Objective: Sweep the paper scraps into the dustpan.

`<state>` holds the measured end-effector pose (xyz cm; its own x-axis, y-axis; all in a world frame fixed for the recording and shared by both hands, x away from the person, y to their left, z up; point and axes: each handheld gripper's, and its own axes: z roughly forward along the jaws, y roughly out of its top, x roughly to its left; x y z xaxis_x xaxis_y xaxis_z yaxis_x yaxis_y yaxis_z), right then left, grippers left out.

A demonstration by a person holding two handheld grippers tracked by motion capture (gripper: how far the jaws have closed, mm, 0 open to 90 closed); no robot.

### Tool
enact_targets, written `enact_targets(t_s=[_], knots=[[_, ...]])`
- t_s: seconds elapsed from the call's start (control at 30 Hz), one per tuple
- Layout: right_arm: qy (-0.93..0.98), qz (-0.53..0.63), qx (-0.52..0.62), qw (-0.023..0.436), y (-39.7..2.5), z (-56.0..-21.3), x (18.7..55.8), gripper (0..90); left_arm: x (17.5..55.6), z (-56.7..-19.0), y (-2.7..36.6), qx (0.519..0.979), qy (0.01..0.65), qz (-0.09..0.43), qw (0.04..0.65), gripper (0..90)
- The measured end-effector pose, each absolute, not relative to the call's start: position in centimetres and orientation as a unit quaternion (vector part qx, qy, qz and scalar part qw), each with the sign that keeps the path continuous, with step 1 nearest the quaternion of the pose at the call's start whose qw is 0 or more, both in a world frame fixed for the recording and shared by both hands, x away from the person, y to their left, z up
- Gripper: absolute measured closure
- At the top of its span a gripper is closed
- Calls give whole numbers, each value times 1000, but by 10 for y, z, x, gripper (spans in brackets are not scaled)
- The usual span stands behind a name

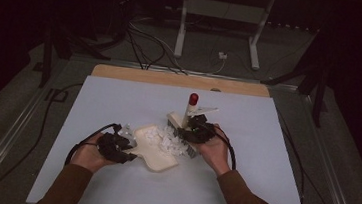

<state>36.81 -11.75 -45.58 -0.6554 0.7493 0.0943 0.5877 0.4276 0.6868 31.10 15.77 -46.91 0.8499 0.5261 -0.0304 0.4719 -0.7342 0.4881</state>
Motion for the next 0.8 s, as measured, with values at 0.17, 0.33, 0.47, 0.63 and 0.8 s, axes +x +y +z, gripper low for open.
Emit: enact_targets(t_s=[0.17, 0.33, 0.47, 0.63, 0.8], knots=[[837, 359, 399, 108, -112, -456, 364, 674, 311, -470, 156, 930, 267, 55, 248, 665], [839, 362, 395, 100, -106, -455, 359, 674, 311, -470, 155, 929, 267, 55, 248, 665], [841, 366, 387, 96, -100, -455, 356, 674, 311, -470, 155, 929, 268, 56, 249, 665], [844, 368, 380, 94, -93, -453, 352, 675, 310, -470, 155, 929, 268, 57, 250, 664], [846, 372, 371, 91, -87, -451, 347, 674, 309, -475, 156, 925, 271, 60, 259, 664]])
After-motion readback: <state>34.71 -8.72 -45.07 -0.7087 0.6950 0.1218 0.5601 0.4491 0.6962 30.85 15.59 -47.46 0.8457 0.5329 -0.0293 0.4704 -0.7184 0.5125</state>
